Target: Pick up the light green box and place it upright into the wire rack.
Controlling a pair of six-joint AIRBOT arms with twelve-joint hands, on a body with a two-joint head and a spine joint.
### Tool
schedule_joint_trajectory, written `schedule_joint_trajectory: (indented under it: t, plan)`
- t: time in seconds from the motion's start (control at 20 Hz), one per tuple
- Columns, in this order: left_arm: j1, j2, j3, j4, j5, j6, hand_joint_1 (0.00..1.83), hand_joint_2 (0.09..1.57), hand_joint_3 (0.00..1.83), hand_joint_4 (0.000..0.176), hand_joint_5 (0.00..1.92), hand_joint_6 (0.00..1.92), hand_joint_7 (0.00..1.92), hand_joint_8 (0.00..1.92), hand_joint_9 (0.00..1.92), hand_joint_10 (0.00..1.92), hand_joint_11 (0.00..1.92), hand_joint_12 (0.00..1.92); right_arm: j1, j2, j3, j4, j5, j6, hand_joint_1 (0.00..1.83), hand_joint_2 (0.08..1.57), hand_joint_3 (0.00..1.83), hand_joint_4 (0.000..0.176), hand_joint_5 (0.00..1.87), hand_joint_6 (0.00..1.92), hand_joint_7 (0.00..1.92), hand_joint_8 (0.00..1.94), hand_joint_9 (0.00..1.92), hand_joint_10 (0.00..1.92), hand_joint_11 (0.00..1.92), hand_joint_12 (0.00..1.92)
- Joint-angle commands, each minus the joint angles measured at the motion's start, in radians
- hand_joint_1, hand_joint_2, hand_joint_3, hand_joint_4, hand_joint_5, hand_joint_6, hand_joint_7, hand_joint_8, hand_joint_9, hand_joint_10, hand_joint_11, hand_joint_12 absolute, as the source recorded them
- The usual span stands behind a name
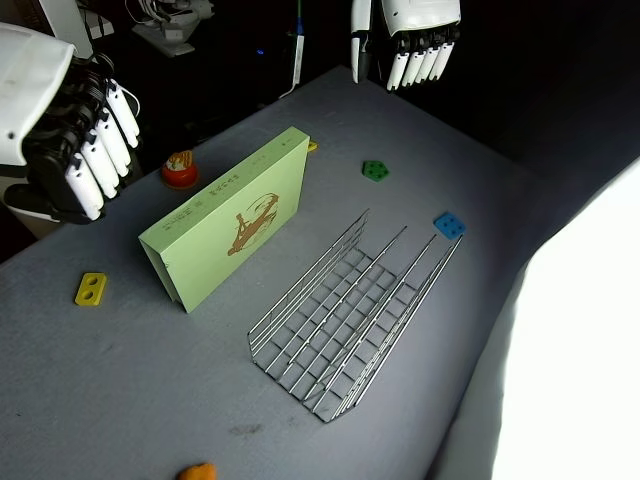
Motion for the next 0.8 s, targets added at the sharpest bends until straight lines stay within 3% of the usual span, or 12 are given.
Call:
schedule_joint_trajectory:
  t: [0.0, 0.05, 0.1, 0.2, 0.25, 0.35, 0.55, 0.65, 0.75]
  plan:
    - [-0.008, 0.001, -0.002, 0.01, 0.083, 0.001, 0.0, 1.1, 0.15, 0.001, 0.24, 0.1, 0.26, 0.06, 0.17, 0.1, 0.0, 0.6, 0.007, 0.003, -0.007, 0.011, 0.098, -0.017, 0.15, 1.01, 0.26, 0.0, 0.11, 0.09, 0.14, 0.05, 0.09, 0.05, 0.0, 0.28]
    - [-0.008, 0.001, -0.002, 0.01, 0.083, 0.001, 0.0, 1.17, 0.02, 0.008, 0.25, 0.01, 0.28, 0.0, 0.2, 0.02, 0.0, 0.6, 0.008, 0.003, -0.007, 0.028, 0.109, -0.024, 0.15, 1.11, 0.06, 0.0, 0.13, 0.02, 0.14, 0.0, 0.1, 0.01, 0.0, 0.21]
    - [-0.008, 0.001, -0.002, 0.01, 0.083, 0.001, 0.0, 1.17, 0.01, 0.013, 0.27, 0.01, 0.3, 0.0, 0.24, 0.02, 0.0, 0.66, 0.009, 0.003, -0.008, 0.028, 0.11, -0.026, 0.15, 1.13, 0.03, 0.0, 0.14, 0.01, 0.16, 0.0, 0.11, 0.01, 0.0, 0.25]
    - [-0.008, 0.002, -0.003, 0.01, 0.083, 0.001, 0.0, 1.17, 0.01, 0.002, 0.31, 0.02, 0.31, 0.01, 0.26, 0.02, 0.0, 0.66, 0.008, 0.004, -0.012, 0.028, 0.114, -0.036, 0.15, 1.13, 0.01, 0.0, 0.16, 0.01, 0.17, 0.0, 0.12, 0.01, 0.0, 0.28]
    - [-0.008, 0.002, -0.004, 0.01, 0.083, 0.001, 0.0, 1.17, 0.0, 0.0, 0.3, 0.01, 0.27, 0.01, 0.21, 0.01, 0.0, 0.55, 0.008, 0.004, -0.012, 0.028, 0.113, -0.036, 0.15, 1.13, 0.01, 0.0, 0.15, 0.01, 0.15, 0.0, 0.1, 0.0, 0.0, 0.24]
    - [-0.008, 0.002, -0.004, 0.01, 0.083, 0.001, 0.0, 1.17, 0.0, 0.005, 0.28, 0.0, 0.24, 0.0, 0.16, 0.0, 0.0, 0.49, 0.007, 0.004, -0.013, 0.028, 0.11, -0.037, 0.15, 1.14, 0.01, 0.0, 0.13, 0.0, 0.13, 0.0, 0.1, 0.0, 0.0, 0.23]
    - [-0.008, 0.002, -0.006, 0.01, 0.083, 0.001, 0.0, 1.18, 0.0, 0.0, 0.31, 0.0, 0.24, 0.0, 0.18, 0.01, 0.0, 0.46, -0.015, -0.008, -0.028, 0.028, 0.097, -0.05, 0.17, 1.11, 0.0, 0.0, 0.13, 0.0, 0.17, 0.0, 0.11, 0.0, 0.0, 0.38]
    - [-0.008, 0.003, -0.007, 0.01, 0.083, 0.001, 0.0, 1.18, 0.0, 0.0, 0.31, 0.0, 0.24, 0.0, 0.18, 0.0, 0.0, 0.4, -0.027, -0.038, -0.035, 0.167, 0.138, -0.179, 0.22, 1.1, 0.0, 0.0, 0.15, 0.01, 0.17, 0.0, 0.13, 0.01, 0.0, 0.42]
    - [-0.008, 0.003, -0.006, 0.01, 0.083, 0.001, 0.0, 1.18, 0.0, 0.0, 0.36, 0.02, 0.26, 0.01, 0.2, 0.01, 0.0, 0.45, -0.026, -0.078, -0.034, 0.203, 0.171, -0.191, 0.41, 1.03, 0.0, 0.0, 0.11, 0.0, 0.12, 0.0, 0.1, 0.0, 0.0, 0.36]
